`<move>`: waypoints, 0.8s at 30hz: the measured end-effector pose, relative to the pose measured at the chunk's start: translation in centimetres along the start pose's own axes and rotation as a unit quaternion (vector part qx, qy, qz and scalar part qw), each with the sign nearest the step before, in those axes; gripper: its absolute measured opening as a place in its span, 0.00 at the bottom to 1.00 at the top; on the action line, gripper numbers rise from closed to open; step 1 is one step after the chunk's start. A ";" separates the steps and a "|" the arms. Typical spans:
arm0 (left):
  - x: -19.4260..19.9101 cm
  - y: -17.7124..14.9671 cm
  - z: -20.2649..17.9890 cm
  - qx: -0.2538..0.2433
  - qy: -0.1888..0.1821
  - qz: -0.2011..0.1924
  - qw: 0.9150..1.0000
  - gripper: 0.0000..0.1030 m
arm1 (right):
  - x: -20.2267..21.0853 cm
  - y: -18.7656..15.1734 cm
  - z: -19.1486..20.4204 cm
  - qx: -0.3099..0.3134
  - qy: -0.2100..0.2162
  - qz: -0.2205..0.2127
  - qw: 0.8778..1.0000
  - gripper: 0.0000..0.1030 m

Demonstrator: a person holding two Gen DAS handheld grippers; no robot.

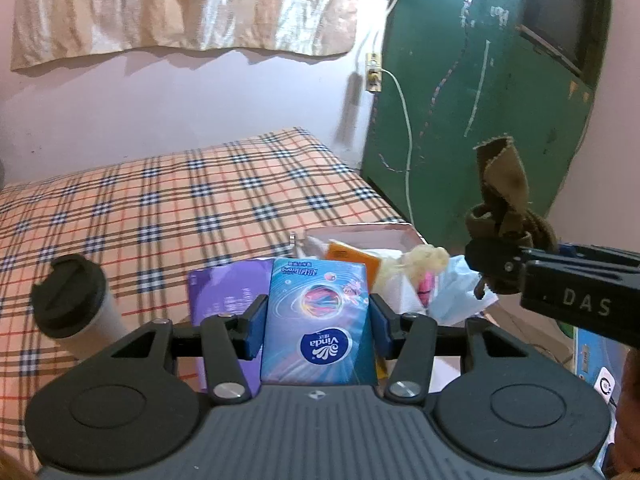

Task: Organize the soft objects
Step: 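Carry the blue tissue pack with the left tool while the right tool carries the brown sock to the tray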

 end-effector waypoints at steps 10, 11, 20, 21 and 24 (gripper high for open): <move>-2.1 -0.4 -3.0 -0.015 -0.026 0.017 0.999 0.51 | -0.8 -0.2 -2.6 -0.019 -0.012 0.009 1.000 0.49; -2.4 -0.5 -3.2 -0.017 -0.028 0.019 0.999 0.51 | -0.9 -0.2 -2.8 -0.020 -0.012 0.010 1.000 0.49; -4.0 -1.0 -4.9 -0.025 -0.040 0.035 0.998 0.51 | -2.4 0.2 -4.0 -0.023 -0.004 0.020 1.000 0.49; -4.2 -1.0 -5.0 -0.026 -0.041 0.037 0.998 0.51 | -2.7 0.2 -4.1 -0.022 -0.002 0.021 1.000 0.49; -4.6 -1.1 -5.3 -0.029 -0.041 0.040 0.998 0.51 | -3.1 0.2 -4.2 -0.019 0.003 0.023 1.000 0.49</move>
Point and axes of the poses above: each gripper's, at about its wrist camera, not at the fingertips, and x roughly against the way its jaws point, z to its left, y to its top, the point moved 4 cm from there along -x, roughly the way its jaws point, and after that the axes turned 2 degrees about -y, right-handed, at the moved point
